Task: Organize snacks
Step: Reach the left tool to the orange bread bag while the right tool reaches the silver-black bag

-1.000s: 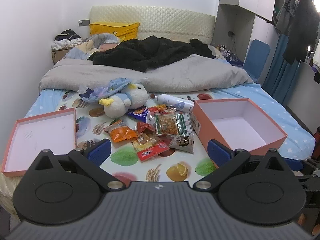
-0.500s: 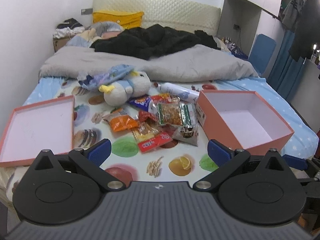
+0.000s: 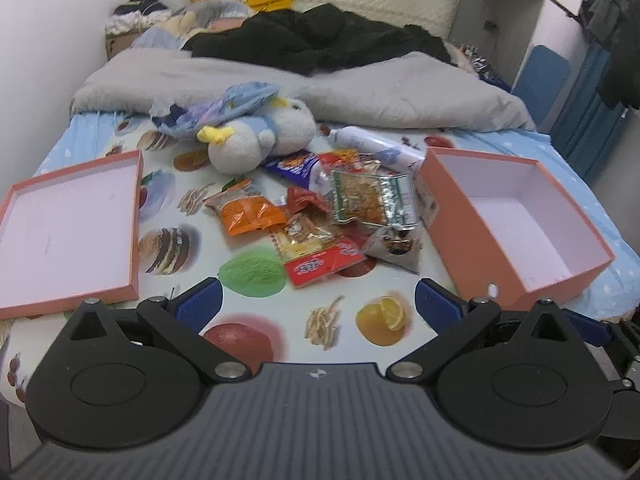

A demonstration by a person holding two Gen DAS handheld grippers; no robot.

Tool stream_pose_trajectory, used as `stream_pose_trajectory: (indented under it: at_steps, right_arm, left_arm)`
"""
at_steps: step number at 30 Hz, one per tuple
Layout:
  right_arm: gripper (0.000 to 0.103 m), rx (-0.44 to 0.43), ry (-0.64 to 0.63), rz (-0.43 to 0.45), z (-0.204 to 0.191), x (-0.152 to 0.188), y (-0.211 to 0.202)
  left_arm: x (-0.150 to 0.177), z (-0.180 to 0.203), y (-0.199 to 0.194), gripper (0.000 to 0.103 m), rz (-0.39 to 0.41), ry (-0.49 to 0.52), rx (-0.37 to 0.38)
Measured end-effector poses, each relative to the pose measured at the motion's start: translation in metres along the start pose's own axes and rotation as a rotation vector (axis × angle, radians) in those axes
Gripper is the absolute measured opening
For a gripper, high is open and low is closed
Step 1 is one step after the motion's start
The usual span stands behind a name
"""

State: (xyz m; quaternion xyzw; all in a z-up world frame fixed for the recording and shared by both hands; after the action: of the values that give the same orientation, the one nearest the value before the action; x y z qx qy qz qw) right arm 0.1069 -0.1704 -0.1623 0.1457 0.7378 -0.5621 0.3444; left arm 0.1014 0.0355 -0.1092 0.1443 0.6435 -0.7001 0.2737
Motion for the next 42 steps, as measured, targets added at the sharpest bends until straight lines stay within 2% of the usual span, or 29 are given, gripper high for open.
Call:
stream_pose_trajectory:
  at_steps: [4,20,25,29,37,42]
  right_arm:
    - [0.1,-0.05,-0.001,-0.02,-0.003,-0.013,0.023]
    - [0.1,0.06,-0.08,-0.13,-0.003,-0.053,0.142]
    - [0.1,0.104,-0.066,-0.15,0.003,-0.062,0.174]
    - [0.1,0.129,-0.047,-0.156,0.011,-0.067,0.196]
    - [0.099,0.166,-0.023,-0.188,0.025,-0.07,0.236]
    - [0.098,0.181,-0.027,-0.213,0.029,-0.069,0.251]
  left_arm:
    - [-0.013,-0.016,0.027,0.103,-0.035,-0.028,-0.02]
    - [-0.065,-0.072,0.151,0.103,-0.082,-0.088,0.021]
    - [-0.081,-0.09,0.191,0.103,-0.103,-0.122,-0.011]
    - [-0.092,-0.112,0.216,0.103,-0.11,-0.212,0.001]
    - [-0.108,-0.123,0.263,0.103,-0.138,-0.229,-0.033]
    - [-0.114,-0.129,0.286,0.103,-0.133,-0.254,-0.025]
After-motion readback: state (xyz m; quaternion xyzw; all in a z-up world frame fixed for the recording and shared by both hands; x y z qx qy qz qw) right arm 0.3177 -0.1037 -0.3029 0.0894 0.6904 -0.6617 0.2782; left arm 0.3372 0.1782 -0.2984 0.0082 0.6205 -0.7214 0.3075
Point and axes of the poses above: each gripper's, at about its wrist camera, not at the fingertips, and y roughly the way its jaws point, z to its right, x to its underside, the point moved 3 cm from there along y, roughly the way its jaws point, and after that the axes turned 9 degrees about -z, right-handed, at the moved point
